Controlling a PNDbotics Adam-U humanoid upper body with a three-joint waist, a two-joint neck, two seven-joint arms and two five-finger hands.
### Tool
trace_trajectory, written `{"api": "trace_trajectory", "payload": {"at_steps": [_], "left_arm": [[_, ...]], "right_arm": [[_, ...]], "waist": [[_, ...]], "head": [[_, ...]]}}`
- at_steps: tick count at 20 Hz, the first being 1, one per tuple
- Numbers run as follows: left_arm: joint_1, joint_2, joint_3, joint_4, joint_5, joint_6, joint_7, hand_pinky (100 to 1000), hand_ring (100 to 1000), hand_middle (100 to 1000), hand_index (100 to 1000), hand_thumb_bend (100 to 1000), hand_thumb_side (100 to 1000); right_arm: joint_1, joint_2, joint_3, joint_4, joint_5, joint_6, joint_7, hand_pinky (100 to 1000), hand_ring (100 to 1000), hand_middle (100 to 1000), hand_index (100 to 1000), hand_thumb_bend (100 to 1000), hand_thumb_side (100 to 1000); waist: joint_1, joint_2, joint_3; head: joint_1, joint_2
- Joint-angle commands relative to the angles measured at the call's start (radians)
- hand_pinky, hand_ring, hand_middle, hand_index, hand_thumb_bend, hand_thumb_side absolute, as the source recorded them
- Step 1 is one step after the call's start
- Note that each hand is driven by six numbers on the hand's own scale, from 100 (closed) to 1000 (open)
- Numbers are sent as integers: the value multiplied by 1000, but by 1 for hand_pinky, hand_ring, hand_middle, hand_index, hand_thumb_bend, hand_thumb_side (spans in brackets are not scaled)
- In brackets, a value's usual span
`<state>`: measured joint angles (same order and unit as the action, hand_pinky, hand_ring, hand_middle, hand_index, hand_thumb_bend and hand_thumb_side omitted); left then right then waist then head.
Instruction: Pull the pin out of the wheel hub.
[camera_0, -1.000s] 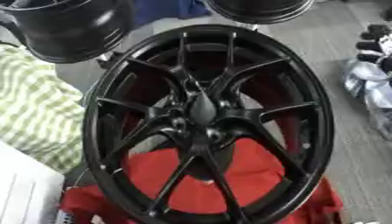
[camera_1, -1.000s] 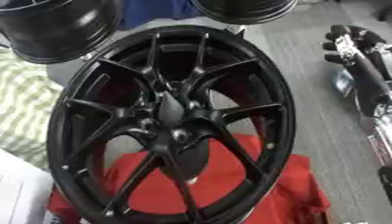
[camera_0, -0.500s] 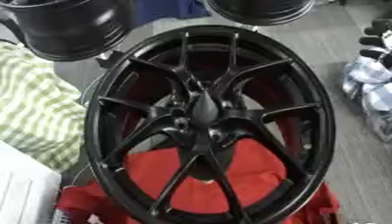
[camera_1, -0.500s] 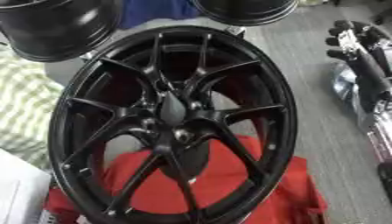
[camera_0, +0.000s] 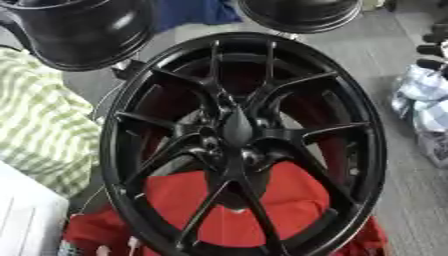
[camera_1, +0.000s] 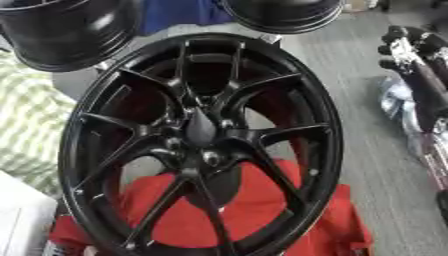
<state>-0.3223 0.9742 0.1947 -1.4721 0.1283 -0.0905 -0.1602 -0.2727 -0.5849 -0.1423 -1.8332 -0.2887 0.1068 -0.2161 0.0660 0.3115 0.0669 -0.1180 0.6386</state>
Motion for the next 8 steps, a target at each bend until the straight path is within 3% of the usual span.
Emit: {"api": "trace_trajectory", "payload": {"at_steps": [1, 4, 8], "left_arm": [[-2, 6, 26, -79, 64, 12, 145, 766, 639, 621, 731, 734, 450], [-1, -77, 24, -190, 136, 60, 300, 757, 626, 612, 725, 732, 457], [3, -231, 29, -313, 192, 136, 436, 753, 622, 609, 723, 730, 454]], "right_arm": [[-13, -29, -15, -22, 4, -2, -6, 776, 776, 729, 767, 210, 528], [-19, -31, -15, -24, 3, -2, -6, 775, 775, 728, 766, 212, 524], [-37, -33, -15, -26, 5, -3, -11, 774, 775, 728, 766, 213, 515]], "waist": [[-1, -24, 2], [-1, -25, 3], [-4, -27, 4]], "head": [[-5, -15], [-3, -15], [-1, -21]]}}
